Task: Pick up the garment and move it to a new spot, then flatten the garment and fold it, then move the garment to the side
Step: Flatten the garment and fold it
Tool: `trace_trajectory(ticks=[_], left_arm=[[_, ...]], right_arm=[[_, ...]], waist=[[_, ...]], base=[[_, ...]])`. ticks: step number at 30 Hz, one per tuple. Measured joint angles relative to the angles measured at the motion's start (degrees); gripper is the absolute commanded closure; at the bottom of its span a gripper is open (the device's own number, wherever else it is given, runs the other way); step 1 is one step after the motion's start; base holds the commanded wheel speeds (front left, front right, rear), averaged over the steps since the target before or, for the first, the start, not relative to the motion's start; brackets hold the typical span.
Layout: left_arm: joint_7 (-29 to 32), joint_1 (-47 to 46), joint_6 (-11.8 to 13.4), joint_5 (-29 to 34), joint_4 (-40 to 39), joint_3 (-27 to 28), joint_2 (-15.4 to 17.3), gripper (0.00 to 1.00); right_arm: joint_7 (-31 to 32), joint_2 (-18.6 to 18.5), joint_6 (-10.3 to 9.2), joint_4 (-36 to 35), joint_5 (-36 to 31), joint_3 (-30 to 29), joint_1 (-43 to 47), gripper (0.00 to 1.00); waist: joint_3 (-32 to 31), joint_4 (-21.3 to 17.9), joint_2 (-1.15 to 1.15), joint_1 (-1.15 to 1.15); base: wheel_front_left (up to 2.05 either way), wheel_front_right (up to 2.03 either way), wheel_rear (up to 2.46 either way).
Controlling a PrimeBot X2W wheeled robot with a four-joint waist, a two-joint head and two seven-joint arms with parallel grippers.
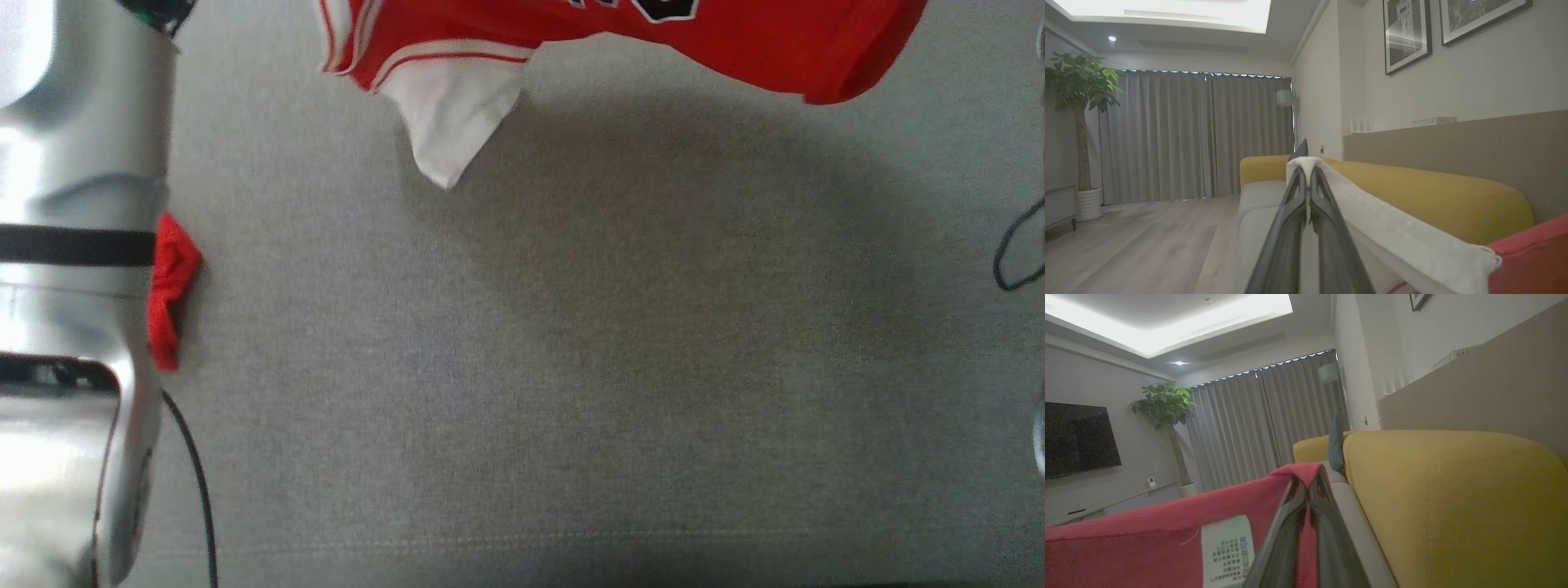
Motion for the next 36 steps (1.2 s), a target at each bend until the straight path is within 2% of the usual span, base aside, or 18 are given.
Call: trace_trajectory(ticks=[4, 7, 12, 16, 21, 27, 32, 36], left_arm=[[0.0, -0.2, -0.6, 0.0, 4.8, 0.0, -1.4, 1.00], [0.0, 0.1, -0.7, -0.4, 6.9, 0.3, -1.6, 1.00], [0.0, 2.9, -0.7, -1.4, 8.1, 1.7, -1.6, 1.00], [0.0, 7.1, -0.7, -2.5, 7.7, 2.5, -1.6, 1.00], [0.0, 15.0, -0.7, -2.9, 4.8, 4.7, -1.6, 1.00], [0.0, 30.4, -0.7, -3.0, -0.6, 7.1, -1.6, 1.00], [0.0, 45.2, -0.7, -3.0, -5.9, 6.6, -2.1, 1.00], [1.7, 55.8, -0.3, -4.2, -12.9, 6.2, -1.9, 1.00]], right_arm=[[-1.9, 0.1, 0.00, 7.1, 0.1, 3.2, -4.2, 1.00], [-3.1, 0.1, 0.00, 10.0, 1.0, 6.4, -5.5, 1.00], [-4.2, 0.0, 0.00, 11.3, 3.7, 11.8, -5.0, 1.00], [-4.9, -0.8, 0.00, 9.2, 7.2, 14.7, -2.1, 1.00], [-5.5, -2.8, 0.00, 4.1, 10.7, 16.3, 7.3, 1.00], [-3.7, -3.4, 0.00, -2.4, 13.6, 16.4, 22.8, 1.00], [0.0, -2.9, 0.00, -7.9, 14.4, 11.4, 37.8, 1.00], [5.2, -0.1, 0.00, -13.7, 13.5, 6.0, 49.1, 1.00]], waist=[[4.2, 0.4, 0.00, 0.01], [7.2, 0.7, 0.00, 0.01], [10.7, 0.7, 0.00, 0.02], [11.9, 0.6, 0.00, 0.02], [10.9, 0.8, 0.00, 0.00], [7.8, 1.1, 0.00, 0.00], [3.8, 1.5, 0.00, -0.01], [0.3, 1.7, 0.00, -0.01]], base=[[0.00, 0.00, 0.00], [0.00, 0.00, 0.00], [0.00, 0.00, 0.00], [0.00, 0.00, 0.00], [0.00, 0.00, 0.00], [0.00, 0.00, 0.00], [0.00, 0.00, 0.00], [0.00, 0.00, 0.00]])
